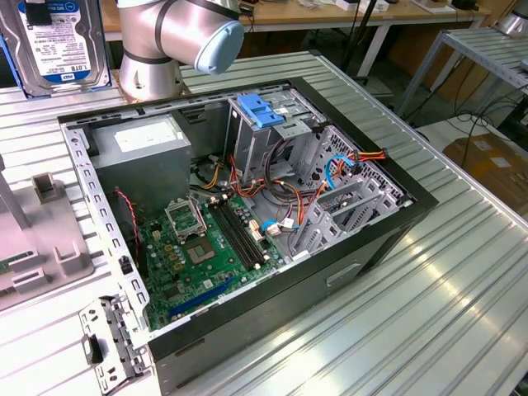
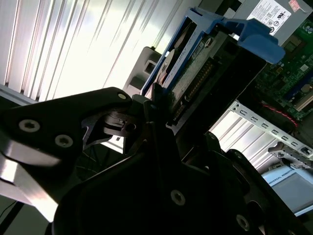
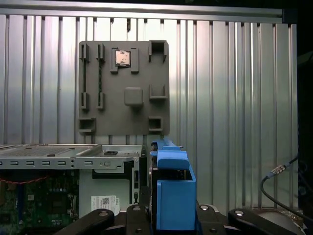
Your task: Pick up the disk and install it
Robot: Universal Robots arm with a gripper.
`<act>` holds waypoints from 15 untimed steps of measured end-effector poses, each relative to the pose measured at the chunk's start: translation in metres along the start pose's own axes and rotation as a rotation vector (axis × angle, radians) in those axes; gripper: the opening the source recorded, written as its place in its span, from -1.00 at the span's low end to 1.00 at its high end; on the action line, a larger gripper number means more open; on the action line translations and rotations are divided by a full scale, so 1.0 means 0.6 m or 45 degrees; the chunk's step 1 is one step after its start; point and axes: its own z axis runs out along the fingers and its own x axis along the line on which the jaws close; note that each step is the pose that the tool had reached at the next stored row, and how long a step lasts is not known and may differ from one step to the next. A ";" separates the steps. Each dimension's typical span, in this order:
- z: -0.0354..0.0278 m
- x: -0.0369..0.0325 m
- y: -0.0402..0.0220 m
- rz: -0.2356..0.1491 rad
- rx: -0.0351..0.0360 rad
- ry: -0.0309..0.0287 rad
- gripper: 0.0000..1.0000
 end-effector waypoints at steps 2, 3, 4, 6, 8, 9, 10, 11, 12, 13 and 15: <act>0.000 0.000 -0.004 0.000 0.0000 0.0001 -0.28; 0.000 0.000 -0.006 0.000 0.0000 0.0000 -0.28; 0.000 0.000 -0.008 0.000 0.0000 0.0000 -0.28; -0.001 0.000 -0.015 0.000 -0.0001 0.0001 -0.28; -0.001 0.000 -0.019 0.000 0.0001 -0.0001 -0.28; -0.001 0.000 -0.021 0.000 0.0000 0.0000 -0.28; -0.001 0.000 -0.023 0.000 0.0000 0.0001 -0.28; -0.001 0.000 -0.024 0.000 0.0000 0.0000 -0.28; -0.001 0.000 -0.026 0.000 0.0000 0.0000 -0.28; -0.001 0.000 -0.028 0.000 0.0000 0.0000 -0.28; -0.001 0.000 -0.031 0.000 0.0001 0.0000 -0.28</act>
